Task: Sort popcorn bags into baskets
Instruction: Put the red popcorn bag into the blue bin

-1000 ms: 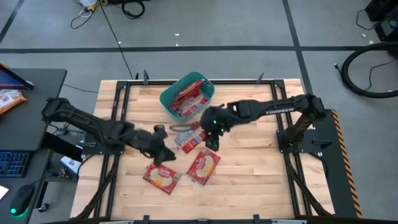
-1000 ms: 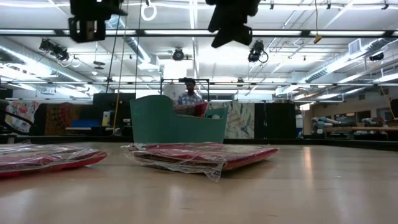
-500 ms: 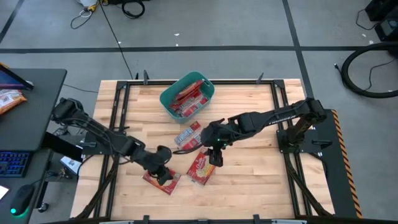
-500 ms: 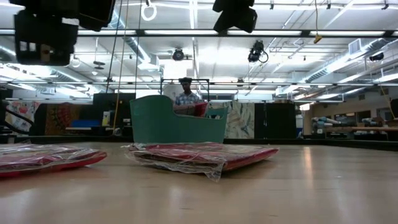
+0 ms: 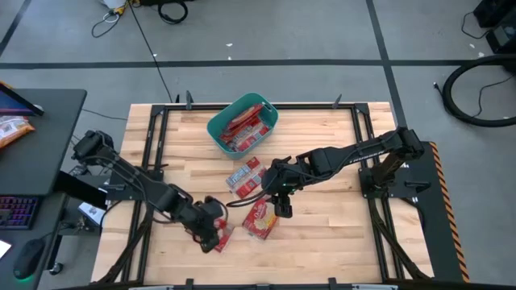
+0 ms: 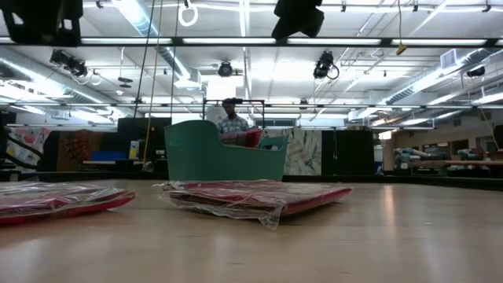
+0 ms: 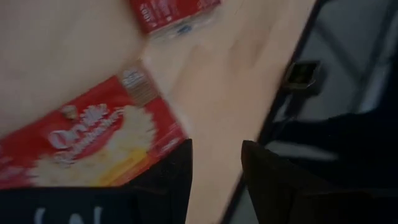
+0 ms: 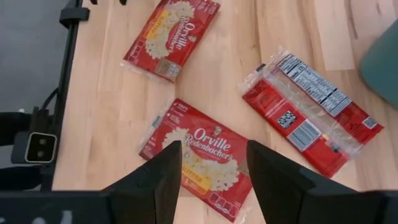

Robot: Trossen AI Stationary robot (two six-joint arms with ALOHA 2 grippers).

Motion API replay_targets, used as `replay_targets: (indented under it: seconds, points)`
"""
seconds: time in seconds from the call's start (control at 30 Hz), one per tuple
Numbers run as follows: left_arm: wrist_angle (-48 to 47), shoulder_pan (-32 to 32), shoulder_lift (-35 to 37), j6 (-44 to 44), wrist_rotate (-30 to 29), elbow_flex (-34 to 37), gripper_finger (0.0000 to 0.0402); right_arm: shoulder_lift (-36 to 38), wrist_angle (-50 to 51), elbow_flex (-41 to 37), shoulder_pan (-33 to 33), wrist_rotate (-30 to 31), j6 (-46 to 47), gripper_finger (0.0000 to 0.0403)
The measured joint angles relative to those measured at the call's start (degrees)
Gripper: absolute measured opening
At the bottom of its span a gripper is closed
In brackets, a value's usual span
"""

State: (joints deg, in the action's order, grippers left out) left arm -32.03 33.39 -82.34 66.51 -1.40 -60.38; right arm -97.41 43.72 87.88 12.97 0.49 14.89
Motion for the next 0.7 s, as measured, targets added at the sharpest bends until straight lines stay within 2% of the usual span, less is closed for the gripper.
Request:
replay_targets:
  seconds: [0.13, 0.3, 0.57, 0.7]
  points:
    - [-5.6, 0.0, -2.6, -5.7, 0.0, -3.8, 0.0142, 0.0, 0.1, 0.0, -0.4, 0.5, -0.1, 0.0185]
    - [-9.9, -0.6, -3.6, -2.9, 0.1, -4.1, 0.0148, 0.0, 0.4, 0.0, -0.4, 0.5, -0.1, 0.0185]
    - [-21.7, -0.4, -7.1, -1.2, 0.4, -3.8, 0.0209, 0.0, 1.3, 0.0, -0.4, 1.1, -0.1, 0.0185]
    - [-26.9, -0.8, -10.6, -0.9, 1.8, -3.8, 0.022, 0.0, 0.9, 0.0, -0.4, 2.0, -0.1, 0.0185]
